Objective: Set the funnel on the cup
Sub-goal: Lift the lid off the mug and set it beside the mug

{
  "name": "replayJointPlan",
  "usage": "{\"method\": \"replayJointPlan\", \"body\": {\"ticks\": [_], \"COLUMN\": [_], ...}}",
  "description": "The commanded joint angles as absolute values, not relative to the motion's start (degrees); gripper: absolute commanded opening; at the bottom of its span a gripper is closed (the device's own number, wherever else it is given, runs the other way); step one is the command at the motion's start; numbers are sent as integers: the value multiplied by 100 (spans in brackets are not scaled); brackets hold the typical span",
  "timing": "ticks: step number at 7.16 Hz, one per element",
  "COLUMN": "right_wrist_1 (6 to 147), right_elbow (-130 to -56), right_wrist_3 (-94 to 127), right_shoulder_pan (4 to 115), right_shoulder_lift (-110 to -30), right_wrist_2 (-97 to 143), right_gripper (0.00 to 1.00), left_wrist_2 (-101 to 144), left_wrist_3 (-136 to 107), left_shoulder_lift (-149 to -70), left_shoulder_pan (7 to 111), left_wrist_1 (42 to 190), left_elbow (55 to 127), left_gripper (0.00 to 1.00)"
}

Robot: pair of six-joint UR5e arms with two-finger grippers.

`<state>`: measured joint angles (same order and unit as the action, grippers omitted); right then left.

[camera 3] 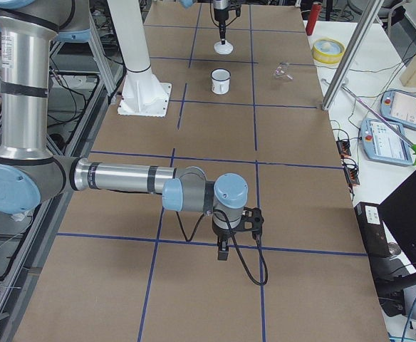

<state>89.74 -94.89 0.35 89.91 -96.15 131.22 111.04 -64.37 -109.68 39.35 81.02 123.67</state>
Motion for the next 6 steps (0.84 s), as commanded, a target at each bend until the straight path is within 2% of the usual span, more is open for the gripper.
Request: {"method": "replayJointPlan", "body": {"ticks": [1, 2, 4, 6], "right_wrist_1": [8974, 8974, 8974, 8974], "right_elbow": [-9492, -9492, -9492, -9492], "right_wrist_3": [35, 35, 35, 35], "right_shoulder_pan": [8991, 8991, 8991, 8991], "right_shoulder_lift": [-9615, -9615, -9615, -9615], "right_wrist_2": [13122, 13122, 13122, 13122], "right_gripper": [100, 100, 100, 100], "left_wrist_2": [10865, 10828, 10679, 10600], "left_wrist_3": [-6950, -7100, -7258, -7269], "left_shoulder_lift": [-10617, -10608, -10617, -10617], "left_shoulder_pan": [3807, 3579, 3350, 3296], "left_wrist_1": [9512, 9884, 10151, 10160], "left_elbow": [11562, 11114, 10698, 10652], "left_gripper": [0, 0, 0, 0]}}
